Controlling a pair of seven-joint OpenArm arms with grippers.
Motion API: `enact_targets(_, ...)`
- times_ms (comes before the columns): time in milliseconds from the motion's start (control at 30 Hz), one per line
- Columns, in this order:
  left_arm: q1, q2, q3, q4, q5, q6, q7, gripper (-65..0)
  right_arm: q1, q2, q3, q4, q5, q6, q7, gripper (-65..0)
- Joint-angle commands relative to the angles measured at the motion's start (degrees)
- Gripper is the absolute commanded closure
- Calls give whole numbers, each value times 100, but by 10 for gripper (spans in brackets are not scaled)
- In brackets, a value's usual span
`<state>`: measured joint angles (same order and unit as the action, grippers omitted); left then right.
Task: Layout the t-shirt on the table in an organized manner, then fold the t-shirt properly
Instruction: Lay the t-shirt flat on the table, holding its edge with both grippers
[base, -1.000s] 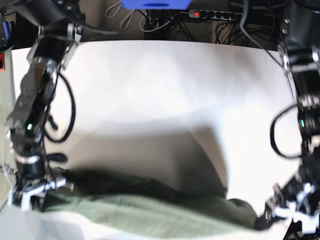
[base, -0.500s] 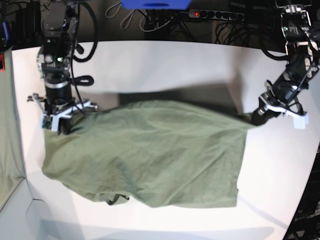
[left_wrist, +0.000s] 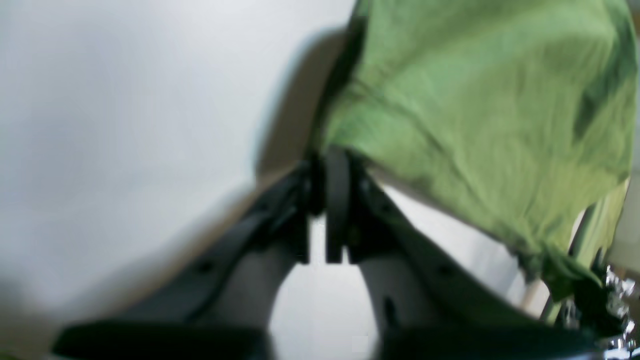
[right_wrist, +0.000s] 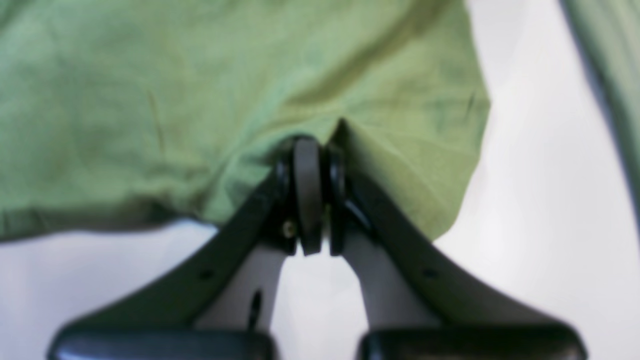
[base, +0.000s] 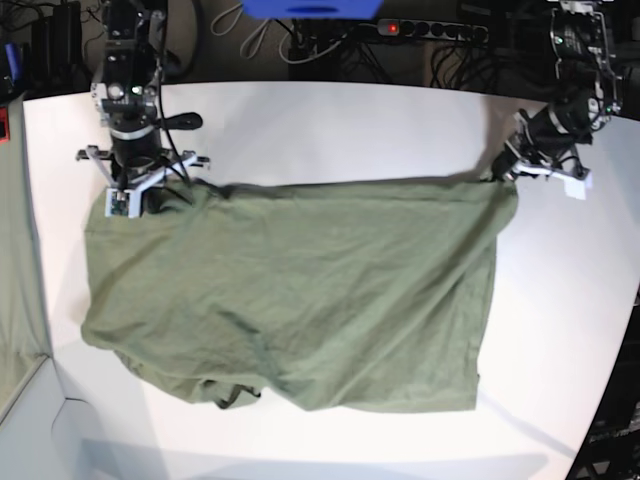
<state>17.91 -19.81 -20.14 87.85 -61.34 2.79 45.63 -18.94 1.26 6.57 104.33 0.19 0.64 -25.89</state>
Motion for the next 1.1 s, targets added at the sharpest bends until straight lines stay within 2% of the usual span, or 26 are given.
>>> enact_targets(0, 42, -71, 32, 142, -112, -28, -40, -102, 35, 37, 25, 112, -23, 10, 167, -33)
enact_targets(100, 77, -71, 234, 248, -112, -28, -40, -206, 26, 37, 42, 147, -23, 10, 167, -138)
enact_targets(200, 138, -115, 339, 283, -112, -28, -40, -220, -45, 46, 42, 200, -23, 10, 211, -227)
enact_targets(300, 182, -124, 322, 292, -112, -28, -40, -222, -97, 46, 148, 367, -23, 10, 220, -274)
enact_targets(533, 182, -291, 269, 371, -130, -28, -40, -225, -97, 37, 262, 437, -23, 10, 220, -277)
enact_targets(767, 429, -256, -425, 1118, -112, -19, -48, -225, -132, 28, 262, 437, -23, 10, 220, -277)
enact_targets(933, 402, -256, -592, 1303, -94, -19, -92, -226, -124, 28, 253, 437, -23, 10, 220, -277)
enact_targets(1000, 385, -256, -601, 1215, 29, 7, -110, -251, -124, 28, 253, 437, -23, 10, 220, -277)
enact_targets(1067, 376, -115, -680, 1153, 213, 16, -119, -345, -124, 28, 253, 428, -23, 19, 220, -277)
